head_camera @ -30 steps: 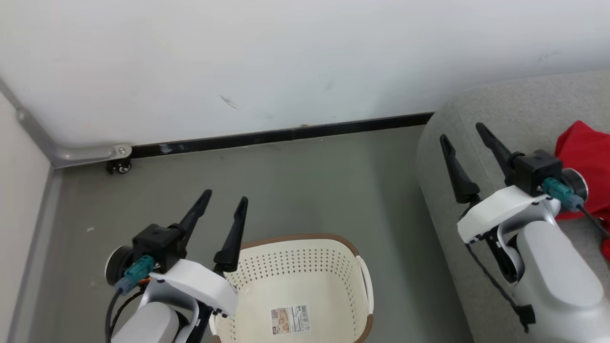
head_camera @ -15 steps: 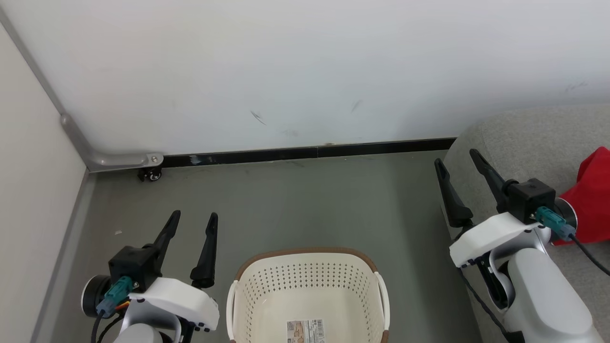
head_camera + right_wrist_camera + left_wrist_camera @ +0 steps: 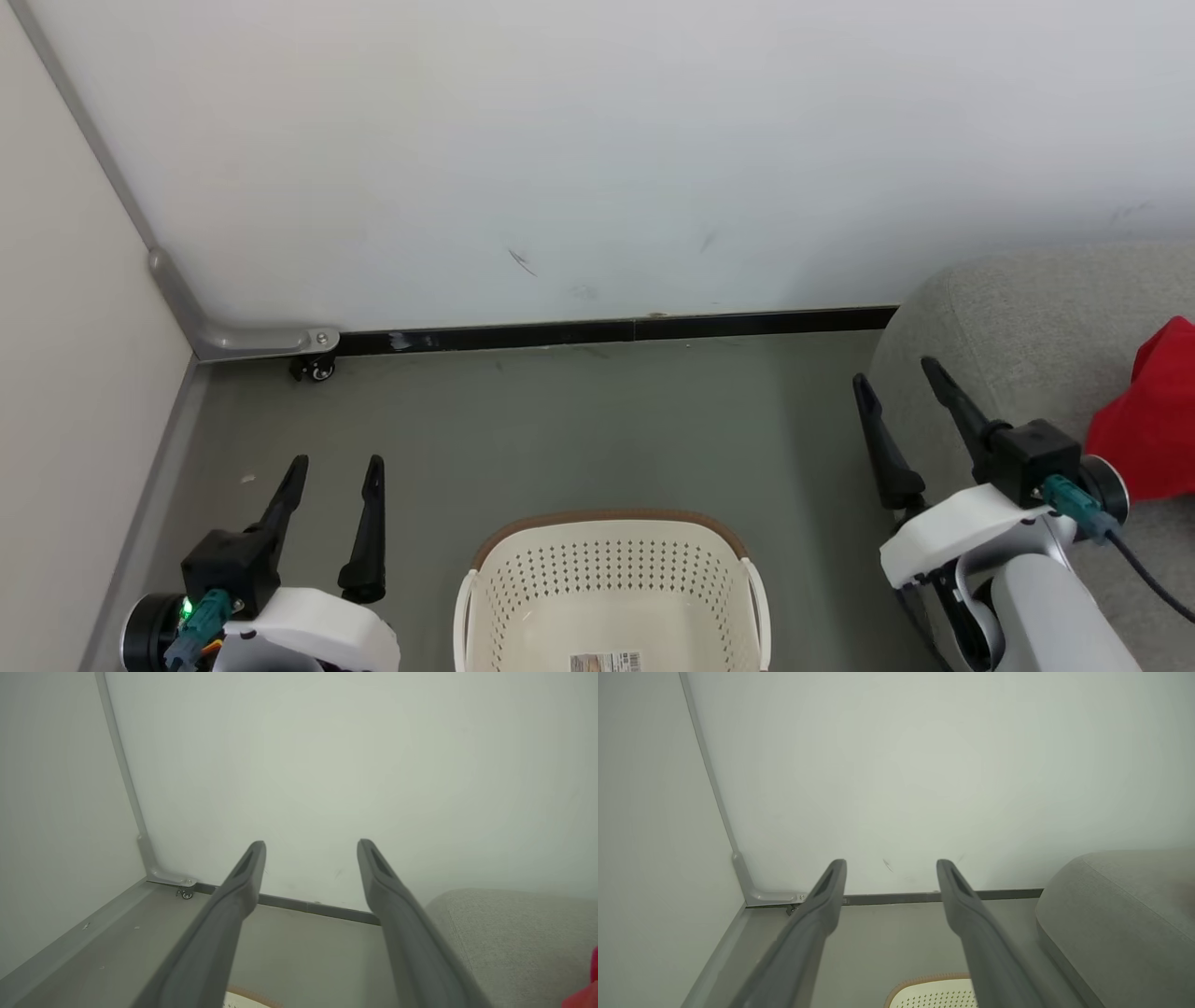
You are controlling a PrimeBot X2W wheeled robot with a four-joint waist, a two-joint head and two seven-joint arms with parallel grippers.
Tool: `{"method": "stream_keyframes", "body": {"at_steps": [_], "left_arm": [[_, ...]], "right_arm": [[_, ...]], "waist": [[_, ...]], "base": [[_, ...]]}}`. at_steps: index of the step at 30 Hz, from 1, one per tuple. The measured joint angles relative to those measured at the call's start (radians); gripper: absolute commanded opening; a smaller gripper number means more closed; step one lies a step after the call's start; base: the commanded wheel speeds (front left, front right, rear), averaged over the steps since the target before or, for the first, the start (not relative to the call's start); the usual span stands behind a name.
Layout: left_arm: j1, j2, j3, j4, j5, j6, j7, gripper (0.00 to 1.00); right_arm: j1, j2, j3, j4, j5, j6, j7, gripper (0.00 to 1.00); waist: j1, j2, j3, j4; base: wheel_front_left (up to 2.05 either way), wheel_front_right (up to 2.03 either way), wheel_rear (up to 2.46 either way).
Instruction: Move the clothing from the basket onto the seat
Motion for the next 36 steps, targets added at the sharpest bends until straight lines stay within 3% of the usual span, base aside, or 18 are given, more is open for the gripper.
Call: {"method": "stream_keyframes", "body": {"at_steps": [15, 36], "left_arm": [[0.099, -0.008, 0.060, -0.055, 0.032, 0.038, -0.003, 1.00], [0.139, -0.021, 0.081, -0.095, 0.088, 0.041, -0.003, 1.00]], "right_arm": [[0.163, 0.036, -0.016, -0.067, -0.026, 0.000, 0.018, 1.00], [0.266, 0.042, 0.035, -0.194, 0.020, 0.000, 0.054, 1.00]], "waist": [[0.0000, 0.0000, -0.034, -0.020], [0.0000, 0.0000, -0.034, -0.056]], "base": [[0.00, 0.00, 0.00], [0.00, 0.00, 0.00]]}}
